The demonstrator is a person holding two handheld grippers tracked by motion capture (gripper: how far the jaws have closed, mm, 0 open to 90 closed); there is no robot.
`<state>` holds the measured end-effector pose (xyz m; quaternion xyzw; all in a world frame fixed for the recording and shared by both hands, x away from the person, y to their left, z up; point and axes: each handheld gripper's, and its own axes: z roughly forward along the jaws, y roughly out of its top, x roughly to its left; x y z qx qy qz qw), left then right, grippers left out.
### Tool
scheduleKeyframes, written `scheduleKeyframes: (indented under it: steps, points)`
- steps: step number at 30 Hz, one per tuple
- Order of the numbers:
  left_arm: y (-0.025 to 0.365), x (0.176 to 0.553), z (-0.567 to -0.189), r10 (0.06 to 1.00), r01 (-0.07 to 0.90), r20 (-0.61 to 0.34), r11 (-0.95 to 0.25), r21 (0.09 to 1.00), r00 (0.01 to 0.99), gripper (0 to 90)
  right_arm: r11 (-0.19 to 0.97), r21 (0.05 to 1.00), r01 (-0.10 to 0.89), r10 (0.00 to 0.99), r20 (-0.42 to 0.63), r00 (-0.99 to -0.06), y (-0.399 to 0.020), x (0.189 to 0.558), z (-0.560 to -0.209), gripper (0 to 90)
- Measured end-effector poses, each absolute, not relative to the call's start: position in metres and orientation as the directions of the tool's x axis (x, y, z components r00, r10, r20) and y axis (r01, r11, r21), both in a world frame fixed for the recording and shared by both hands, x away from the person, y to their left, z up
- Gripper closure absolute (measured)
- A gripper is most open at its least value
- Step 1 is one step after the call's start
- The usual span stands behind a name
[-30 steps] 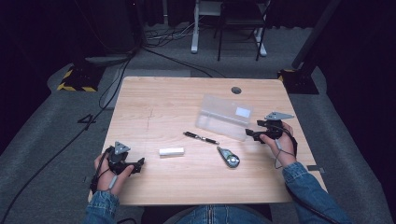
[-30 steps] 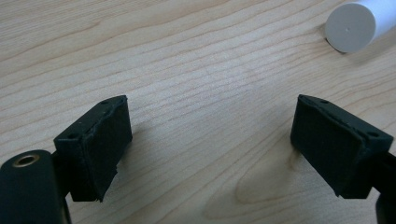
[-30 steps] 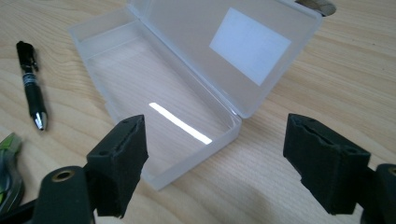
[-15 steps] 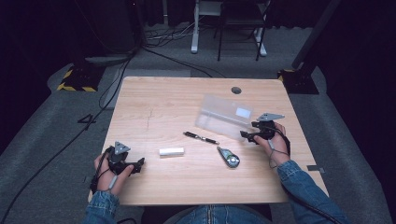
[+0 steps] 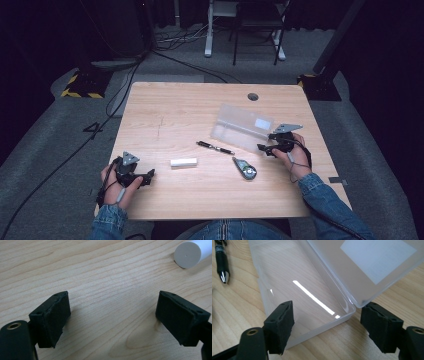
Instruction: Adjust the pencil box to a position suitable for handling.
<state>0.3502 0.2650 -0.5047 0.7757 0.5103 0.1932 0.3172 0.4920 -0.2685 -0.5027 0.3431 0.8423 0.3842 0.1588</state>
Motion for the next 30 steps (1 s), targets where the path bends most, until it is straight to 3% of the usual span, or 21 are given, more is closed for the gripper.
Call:
scheduleKeyframes:
  steps: [30]
  points:
    - [0.262, 0.355, -0.505, 0.912, 0.668, -0.026, -0.279, 0.69, 0.409, 12.1, 0.515, 0.75, 0.416, 0.647, -0.021, -0.763, -0.264, 0.472, -0.501, 24.7]
